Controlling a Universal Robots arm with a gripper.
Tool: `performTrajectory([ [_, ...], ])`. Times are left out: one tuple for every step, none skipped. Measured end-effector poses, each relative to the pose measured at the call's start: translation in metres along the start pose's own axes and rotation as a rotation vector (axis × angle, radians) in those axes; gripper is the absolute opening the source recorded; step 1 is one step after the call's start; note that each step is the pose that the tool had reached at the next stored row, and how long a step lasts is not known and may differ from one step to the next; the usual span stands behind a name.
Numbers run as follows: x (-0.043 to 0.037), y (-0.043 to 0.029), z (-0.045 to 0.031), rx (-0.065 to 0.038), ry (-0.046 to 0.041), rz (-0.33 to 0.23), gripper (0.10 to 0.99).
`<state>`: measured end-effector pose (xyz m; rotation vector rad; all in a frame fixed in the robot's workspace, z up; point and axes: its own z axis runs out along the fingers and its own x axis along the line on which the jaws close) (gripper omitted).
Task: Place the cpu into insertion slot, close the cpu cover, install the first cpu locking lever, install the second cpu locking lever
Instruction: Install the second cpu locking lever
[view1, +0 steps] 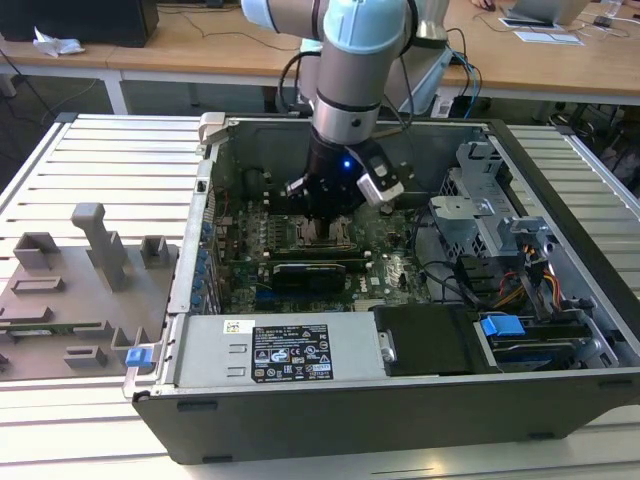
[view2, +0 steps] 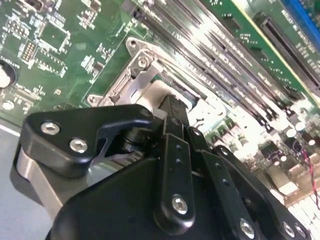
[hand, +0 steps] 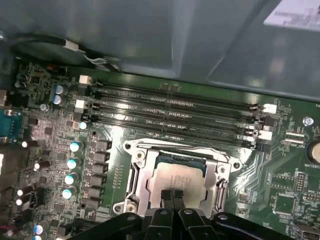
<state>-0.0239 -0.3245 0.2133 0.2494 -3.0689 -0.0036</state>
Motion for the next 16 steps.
performTrajectory([
  [0.0001,0.0007,-0.0051,0.001,0.0000,0.000,0.106],
  [0.0004,0.0011,-0.0103,0.002,0.0001,0.000,0.106],
  [0.0006,0.0019,-0.0159,0.004,0.0005,0.000,0.106],
  [0.0007,0.0027,-0.0185,0.006,0.0008,0.000,0.106],
  [0.0007,0.0040,-0.0226,0.009,0.0013,0.000,0.106],
  [0.0008,0.0058,-0.0284,0.013,0.0020,0.001,0.106],
  [0.0009,0.0069,-0.0332,0.015,0.0023,0.001,0.106],
  [0.0009,0.0073,-0.0358,0.016,0.0024,0.001,0.106],
  [0.0010,0.0075,-0.0371,0.016,0.0024,0.001,0.106],
  [0.0010,0.0077,-0.0381,0.016,0.0025,0.001,0.106],
  [0.0011,0.0078,-0.0390,0.016,0.0025,0.001,0.106],
  [0.0011,0.0078,-0.0390,0.016,0.0022,0.001,0.106],
  [0.0011,0.0078,-0.0393,0.016,0.0024,0.001,0.106],
  [0.0012,0.0078,-0.0395,0.016,0.0024,0.001,0.106],
  [0.0012,0.0078,-0.0395,0.016,0.0025,0.001,0.106],
  [0.0012,0.0078,-0.0396,0.016,0.0024,0.001,0.106],
])
